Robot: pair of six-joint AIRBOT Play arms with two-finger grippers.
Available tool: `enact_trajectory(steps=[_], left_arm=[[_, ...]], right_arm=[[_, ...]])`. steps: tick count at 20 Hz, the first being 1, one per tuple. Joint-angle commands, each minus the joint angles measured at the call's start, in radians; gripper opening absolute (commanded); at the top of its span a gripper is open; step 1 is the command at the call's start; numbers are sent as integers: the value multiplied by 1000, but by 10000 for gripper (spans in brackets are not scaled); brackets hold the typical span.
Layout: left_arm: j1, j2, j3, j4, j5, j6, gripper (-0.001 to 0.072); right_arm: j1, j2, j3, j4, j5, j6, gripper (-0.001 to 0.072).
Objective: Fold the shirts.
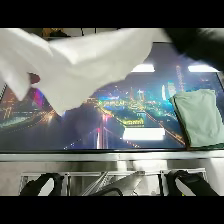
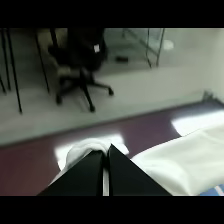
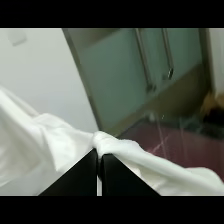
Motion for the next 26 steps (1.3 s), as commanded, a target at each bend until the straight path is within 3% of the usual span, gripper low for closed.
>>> enact_trajectory(steps=[1,5,8,12,15,16,17,18,22,26], left_arm=[[1,166,101,143,45,-25,12],[0,233,-120,201,11,-39,13],[0,190,-391,48,11,-18,13],[-3,6,-695,-139,29,107,13],[-46,-189,-828,-153,94,187,17],[-59,-251,-844,-152,115,199,30],[-66,-314,-840,-153,124,200,394],[-64,-364,-818,-153,115,188,685],[21,-476,-649,-148,-92,187,690],[140,-477,-610,-24,-232,126,689]], right_arm=[[-77,71,159,-77,3,-13,18],[-86,35,150,-308,82,130,18],[-86,-84,93,-338,172,157,18],[-86,-306,-41,-339,278,157,18],[-86,-516,-169,-340,263,156,26],[-90,-586,-182,-343,264,156,107],[-92,-650,-181,-344,264,163,318],[-98,-699,-179,-345,265,191,438],[-163,-685,-175,-343,321,202,436],[-193,-573,-260,-406,433,251,434]])
